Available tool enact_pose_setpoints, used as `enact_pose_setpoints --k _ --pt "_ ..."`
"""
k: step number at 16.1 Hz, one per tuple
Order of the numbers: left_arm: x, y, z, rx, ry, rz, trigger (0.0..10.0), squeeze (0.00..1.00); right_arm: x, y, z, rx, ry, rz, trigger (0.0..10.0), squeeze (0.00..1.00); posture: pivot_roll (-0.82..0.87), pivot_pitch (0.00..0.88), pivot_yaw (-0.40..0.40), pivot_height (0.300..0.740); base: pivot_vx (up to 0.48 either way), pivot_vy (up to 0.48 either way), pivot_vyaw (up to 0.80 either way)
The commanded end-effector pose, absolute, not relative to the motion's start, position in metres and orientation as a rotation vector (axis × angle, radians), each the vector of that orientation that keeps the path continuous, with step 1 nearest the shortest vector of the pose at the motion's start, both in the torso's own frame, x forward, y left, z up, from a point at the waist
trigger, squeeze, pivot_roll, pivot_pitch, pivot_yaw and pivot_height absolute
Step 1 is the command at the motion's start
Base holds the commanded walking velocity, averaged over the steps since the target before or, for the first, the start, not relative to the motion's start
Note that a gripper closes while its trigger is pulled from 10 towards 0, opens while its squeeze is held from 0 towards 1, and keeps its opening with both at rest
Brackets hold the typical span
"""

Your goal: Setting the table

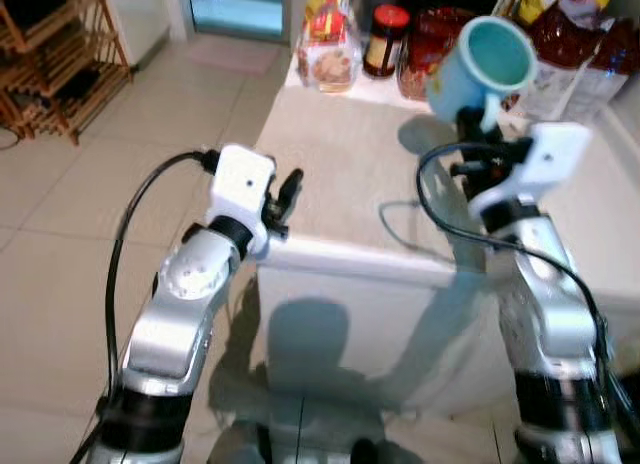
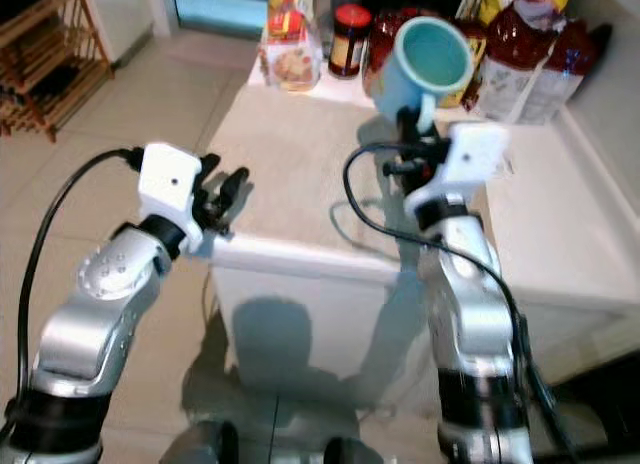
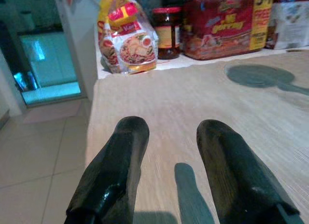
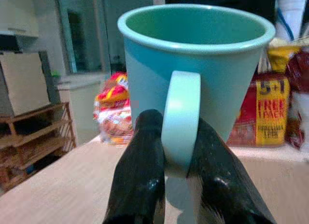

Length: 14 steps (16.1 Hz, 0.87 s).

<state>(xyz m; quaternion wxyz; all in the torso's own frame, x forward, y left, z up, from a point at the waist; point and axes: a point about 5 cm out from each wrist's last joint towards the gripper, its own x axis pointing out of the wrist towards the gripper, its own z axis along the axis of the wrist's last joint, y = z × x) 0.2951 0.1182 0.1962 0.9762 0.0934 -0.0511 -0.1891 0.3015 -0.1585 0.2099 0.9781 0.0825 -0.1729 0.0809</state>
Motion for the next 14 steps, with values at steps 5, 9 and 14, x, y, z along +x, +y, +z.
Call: enact_pose_setpoints --k 5,9,14 --pt "0.296 0.120 0.189 0.203 -0.090 -0.333 10.0 0.00 0.281 -0.159 0.210 0.125 -0.263 0.170 10.0 0.00 0.05 0.000 -0.058 0.740 -0.072 0.000 0.00" --pt "0.298 0.120 0.187 0.218 -0.083 -0.313 10.0 0.00 0.275 -0.160 0.198 0.094 -0.187 0.141 10.0 0.00 0.04 0.002 -0.051 0.740 0.000 -0.342 0.00" --pt "0.300 0.119 0.185 0.241 -0.082 -0.320 10.0 0.00 0.271 -0.171 0.182 0.057 -0.120 0.102 10.0 0.00 0.05 0.006 -0.044 0.740 0.000 -0.480 0.00"
